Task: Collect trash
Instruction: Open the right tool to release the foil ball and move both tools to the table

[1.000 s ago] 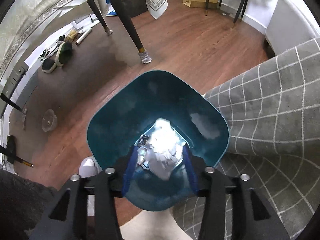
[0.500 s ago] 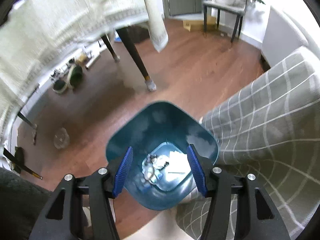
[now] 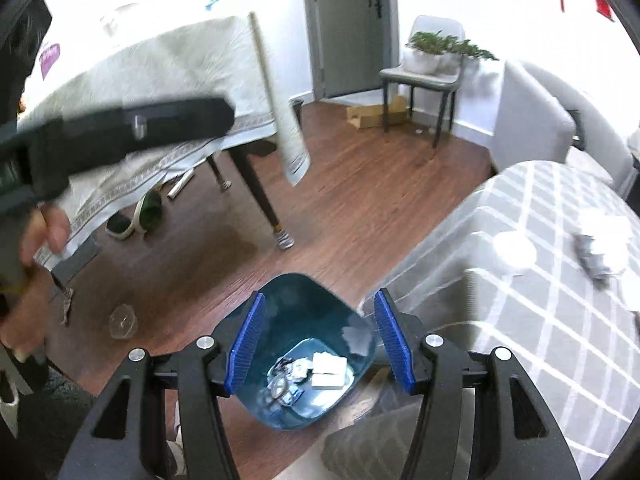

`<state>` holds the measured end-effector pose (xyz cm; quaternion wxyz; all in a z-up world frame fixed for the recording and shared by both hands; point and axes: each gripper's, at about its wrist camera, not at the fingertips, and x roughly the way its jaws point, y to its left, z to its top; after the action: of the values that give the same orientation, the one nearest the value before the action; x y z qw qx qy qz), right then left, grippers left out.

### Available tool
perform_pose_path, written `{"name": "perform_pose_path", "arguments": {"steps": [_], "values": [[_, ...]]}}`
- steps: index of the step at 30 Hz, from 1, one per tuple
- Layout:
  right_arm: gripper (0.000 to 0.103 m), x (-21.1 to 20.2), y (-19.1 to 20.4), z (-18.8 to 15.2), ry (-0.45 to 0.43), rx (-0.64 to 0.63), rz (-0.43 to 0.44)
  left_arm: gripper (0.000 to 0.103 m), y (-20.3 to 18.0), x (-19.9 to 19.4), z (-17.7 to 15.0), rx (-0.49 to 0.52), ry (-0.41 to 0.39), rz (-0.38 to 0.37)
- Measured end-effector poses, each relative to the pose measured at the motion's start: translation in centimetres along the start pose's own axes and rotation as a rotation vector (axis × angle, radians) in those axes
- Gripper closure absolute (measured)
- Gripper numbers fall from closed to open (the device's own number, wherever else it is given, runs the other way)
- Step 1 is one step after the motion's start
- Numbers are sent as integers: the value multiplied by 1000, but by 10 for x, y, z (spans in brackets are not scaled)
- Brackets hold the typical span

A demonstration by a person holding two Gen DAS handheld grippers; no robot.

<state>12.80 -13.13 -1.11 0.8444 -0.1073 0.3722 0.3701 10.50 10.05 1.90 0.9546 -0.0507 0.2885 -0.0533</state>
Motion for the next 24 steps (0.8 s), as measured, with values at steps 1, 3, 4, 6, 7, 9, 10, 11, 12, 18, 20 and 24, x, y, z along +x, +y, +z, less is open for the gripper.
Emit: {"name": "perform_pose_path", "arguments": {"steps": [1,3,4,6,7,9,10,11,12,18,20,24], "values": [[44,-5,-6,1,-9,6,-13,46,-3,3,1,-1,2,-7],[42,-13,-15,1,-23,15,-36,46,-8,7,1,3,8,-14],[41,-17,-20,2,-30,22,-47,46,-12,10,1,8,12,-16],[39,-23,-29,0,-40,33,-66,45,-18,15,-1,19,19,-22],[38,-26,-32,-1,-45,37,-77,44,-22,18,-2,26,23,-27],[35,-32,-41,-2,-52,43,-102,44,-30,23,-4,35,31,-38],[34,-34,-47,-2,-56,50,-115,42,-32,24,-4,39,34,-41],[32,-37,-52,-2,-61,58,-123,41,-36,27,-4,47,36,-44],[31,-39,-57,-2,-66,65,-130,40,-38,29,-4,54,37,-43],[28,-51,-80,-2,-93,111,-162,39,-49,42,-3,71,52,-66],[28,-52,-87,-1,-94,117,-163,39,-53,49,-3,75,64,-80],[27,-55,-101,1,-97,117,-186,39,-61,61,-6,87,89,-119]]}}
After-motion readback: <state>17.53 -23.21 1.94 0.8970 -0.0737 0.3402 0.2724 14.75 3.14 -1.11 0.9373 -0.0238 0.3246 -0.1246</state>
